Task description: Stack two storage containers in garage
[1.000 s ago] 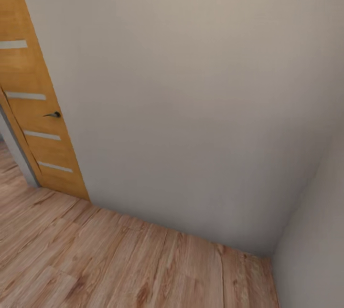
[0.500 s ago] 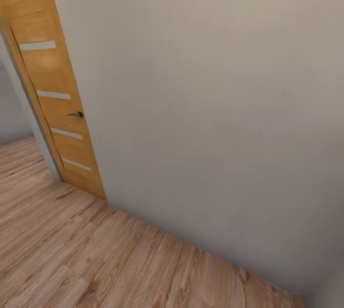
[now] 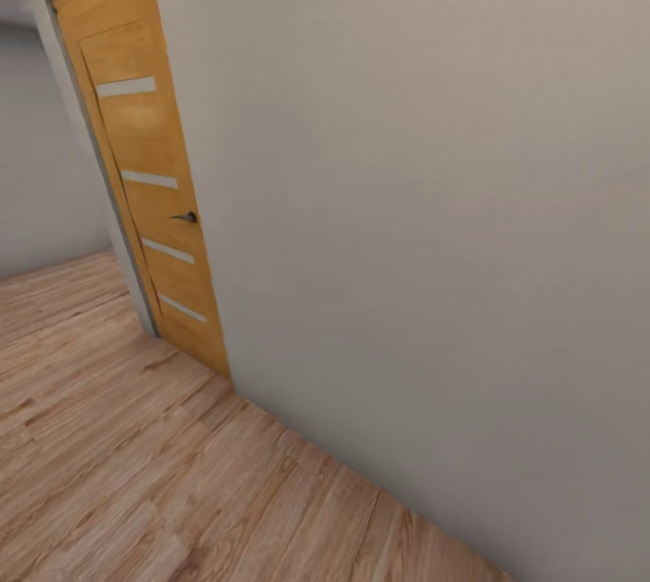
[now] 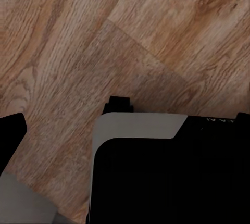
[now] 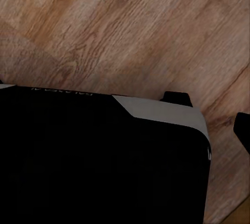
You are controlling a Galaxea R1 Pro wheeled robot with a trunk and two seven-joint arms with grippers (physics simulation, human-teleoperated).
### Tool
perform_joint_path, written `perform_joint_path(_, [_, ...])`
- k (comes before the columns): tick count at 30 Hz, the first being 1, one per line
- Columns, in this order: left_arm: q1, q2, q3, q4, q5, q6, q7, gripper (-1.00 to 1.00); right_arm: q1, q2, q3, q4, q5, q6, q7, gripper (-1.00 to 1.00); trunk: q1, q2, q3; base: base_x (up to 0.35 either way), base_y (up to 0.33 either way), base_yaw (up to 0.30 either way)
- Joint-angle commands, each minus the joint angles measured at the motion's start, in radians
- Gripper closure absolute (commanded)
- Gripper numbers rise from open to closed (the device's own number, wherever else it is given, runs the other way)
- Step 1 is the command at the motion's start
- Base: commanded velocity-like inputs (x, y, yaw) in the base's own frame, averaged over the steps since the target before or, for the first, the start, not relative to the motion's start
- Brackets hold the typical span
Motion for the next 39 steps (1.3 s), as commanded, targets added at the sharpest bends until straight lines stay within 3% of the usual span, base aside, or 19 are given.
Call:
perform_joint_path(1, [-0.001,0.000,0.002,0.000,0.006,0.004,0.001,-1.00,-0.001,0.001,0.009,0.003,-0.008,-0.005,-0.001,-1.00,0.001,-0.001,-0.001,0.189,0.000,0.280])
perform_joint_path(39, [-0.001,-0.003,0.002,0.000,0.007,0.004,0.001,-1.00,-0.002,0.001,0.009,0.003,-0.008,-0.005,-0.001,-1.00,0.001,-0.001,-0.001,0.007,0.000,0.283])
